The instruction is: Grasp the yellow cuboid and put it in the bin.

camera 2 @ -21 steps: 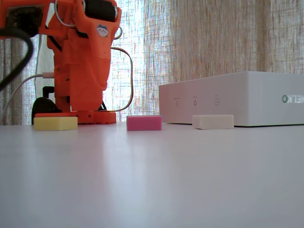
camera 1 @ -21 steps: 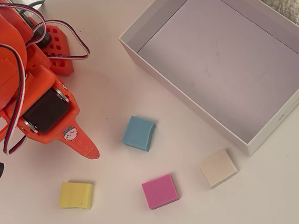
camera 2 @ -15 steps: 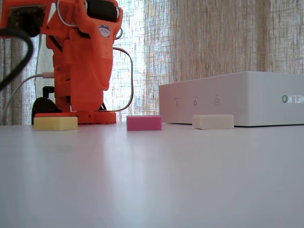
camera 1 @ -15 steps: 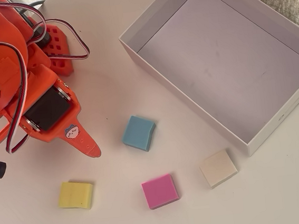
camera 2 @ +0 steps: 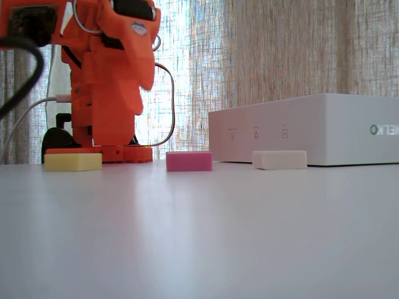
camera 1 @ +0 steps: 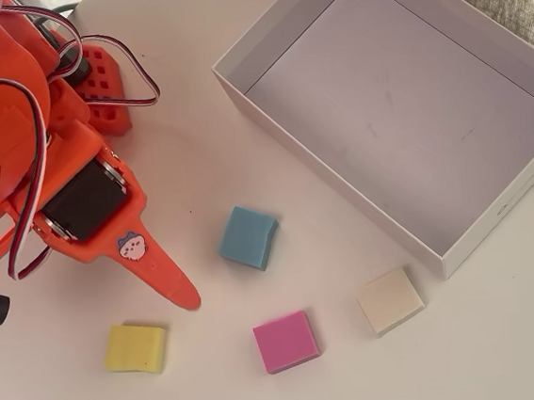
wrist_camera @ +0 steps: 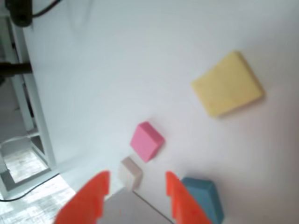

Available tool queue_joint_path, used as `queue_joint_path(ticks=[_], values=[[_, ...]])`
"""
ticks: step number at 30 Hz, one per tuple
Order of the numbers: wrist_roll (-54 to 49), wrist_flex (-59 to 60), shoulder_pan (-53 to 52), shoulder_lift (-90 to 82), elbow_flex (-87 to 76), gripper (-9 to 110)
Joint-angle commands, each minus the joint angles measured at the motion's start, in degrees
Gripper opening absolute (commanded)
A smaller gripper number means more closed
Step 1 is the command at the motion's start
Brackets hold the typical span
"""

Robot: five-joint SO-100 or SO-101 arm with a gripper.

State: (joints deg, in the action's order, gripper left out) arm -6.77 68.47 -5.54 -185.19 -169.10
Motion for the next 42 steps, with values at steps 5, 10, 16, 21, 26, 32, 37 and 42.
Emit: queue_joint_path(ticks=[5,10,16,21,26,32,37,42], values=[[16.6,-15.4,-0.6,19.1,13.5,22],[27.9,-6.8,2.0,35.5,32.9,23],[38.8,4.5,3.0,53.9,54.5,30],[41.1,8.1,-0.2,63.6,53.1,34],[40.5,4.0,-2.4,68.3,44.2,35],[39.7,-2.7,-6.7,73.4,40.3,37],[41.4,-4.3,-11.6,75.1,40.3,39],[41.1,-3.0,-13.7,75.3,37.4,40]])
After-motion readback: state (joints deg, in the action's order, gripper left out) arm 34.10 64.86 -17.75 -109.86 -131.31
